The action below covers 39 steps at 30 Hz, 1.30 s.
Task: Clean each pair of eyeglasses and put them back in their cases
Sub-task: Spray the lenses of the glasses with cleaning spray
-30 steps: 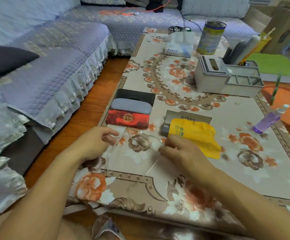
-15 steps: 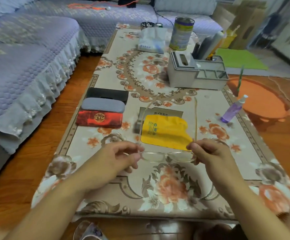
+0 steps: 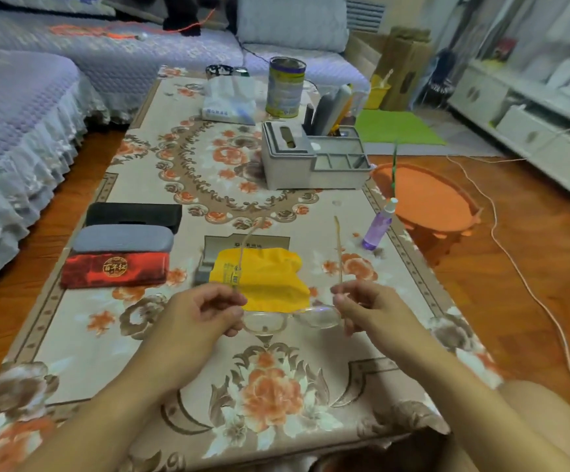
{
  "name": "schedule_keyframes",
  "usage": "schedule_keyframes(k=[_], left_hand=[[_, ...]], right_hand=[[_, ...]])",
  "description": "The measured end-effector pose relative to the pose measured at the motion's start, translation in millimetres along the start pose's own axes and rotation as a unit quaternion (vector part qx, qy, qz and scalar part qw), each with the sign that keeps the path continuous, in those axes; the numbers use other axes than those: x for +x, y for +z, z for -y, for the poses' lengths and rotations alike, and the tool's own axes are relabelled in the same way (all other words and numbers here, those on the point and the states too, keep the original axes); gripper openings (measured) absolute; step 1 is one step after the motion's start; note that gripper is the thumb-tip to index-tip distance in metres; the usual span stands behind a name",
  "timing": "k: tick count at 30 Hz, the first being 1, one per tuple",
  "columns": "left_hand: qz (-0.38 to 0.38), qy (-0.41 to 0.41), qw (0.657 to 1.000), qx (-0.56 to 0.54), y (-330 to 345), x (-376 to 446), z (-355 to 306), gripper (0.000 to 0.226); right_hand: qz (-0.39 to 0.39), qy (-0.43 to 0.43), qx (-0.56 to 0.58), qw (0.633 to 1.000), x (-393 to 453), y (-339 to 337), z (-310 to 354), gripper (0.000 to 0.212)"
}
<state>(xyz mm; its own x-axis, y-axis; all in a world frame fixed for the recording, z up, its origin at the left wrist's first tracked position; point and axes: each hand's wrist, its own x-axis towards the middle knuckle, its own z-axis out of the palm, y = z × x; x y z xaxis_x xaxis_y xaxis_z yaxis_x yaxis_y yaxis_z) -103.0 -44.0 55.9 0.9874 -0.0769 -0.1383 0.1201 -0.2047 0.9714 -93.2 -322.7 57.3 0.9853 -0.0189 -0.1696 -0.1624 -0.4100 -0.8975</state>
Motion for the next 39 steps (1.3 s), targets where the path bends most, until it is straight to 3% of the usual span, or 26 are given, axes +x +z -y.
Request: schedule_keyframes(k=[3, 5, 7, 9, 11, 14, 17, 21, 25, 30, 33, 36, 39], left_hand=[[-0.067, 0.044, 0.995, 0.054, 0, 10, 1, 0.02], [-0.1, 0.056, 0.992, 0.058, -1, 13, 1, 0.024], [-0.121, 0.066, 0.988, 0.062, -3, 15, 2, 0.024], [-0.138, 0.07, 0.986, 0.062, -7, 19, 3, 0.023], [-0.151, 0.065, 0.985, 0.056, -13, 24, 5, 0.021], [-0.159, 0.071, 0.983, 0.058, -22, 32, 4, 0.022], [-0.157, 0.073, 0.984, 0.043, -22, 36, 2, 0.022], [-0.157, 0.074, 0.985, 0.011, -14, 34, 5, 0.016], [-0.174, 0.062, 0.983, -0.024, -12, 29, 9, 0.016], [-0.177, 0.054, 0.982, -0.045, -18, 24, 14, 0.018], [-0.172, 0.052, 0.981, -0.072, -17, 18, 12, 0.02], [-0.166, 0.055, 0.983, -0.058, -17, 13, 14, 0.022], [-0.167, 0.074, 0.983, -0.018, -20, 10, 19, 0.026]], right_hand=[[-0.132, 0.029, 0.083, 0.987, 45, -21, 0, 0.024], [-0.246, 0.034, 0.076, 0.966, 77, -41, 7, 0.032], [-0.27, 0.029, 0.055, 0.961, 107, -57, 8, 0.052], [-0.236, 0.03, 0.017, 0.971, 132, -61, 5, 0.069], [-0.231, 0.019, -0.002, 0.973, 149, -59, 3, 0.062], [-0.303, 0.005, 0.03, 0.952, 162, -54, -2, 0.03], [-0.332, -0.011, 0.063, 0.941, 154, -49, -6, 0.027], [-0.283, -0.087, 0.077, 0.952, 102, -27, 9, 0.025], [-0.181, -0.174, 0.16, 0.955, 29, 15, 20, 0.017], [-0.076, -0.18, 0.168, 0.966, -26, 71, 13, 0.006], [-0.067, -0.174, 0.146, 0.972, -38, 93, 5, 0.017], [-0.06, -0.166, 0.122, 0.977, -42, 106, -5, 0.008], [-0.057, -0.152, 0.092, 0.982, -42, 115, -16, 0.014]])
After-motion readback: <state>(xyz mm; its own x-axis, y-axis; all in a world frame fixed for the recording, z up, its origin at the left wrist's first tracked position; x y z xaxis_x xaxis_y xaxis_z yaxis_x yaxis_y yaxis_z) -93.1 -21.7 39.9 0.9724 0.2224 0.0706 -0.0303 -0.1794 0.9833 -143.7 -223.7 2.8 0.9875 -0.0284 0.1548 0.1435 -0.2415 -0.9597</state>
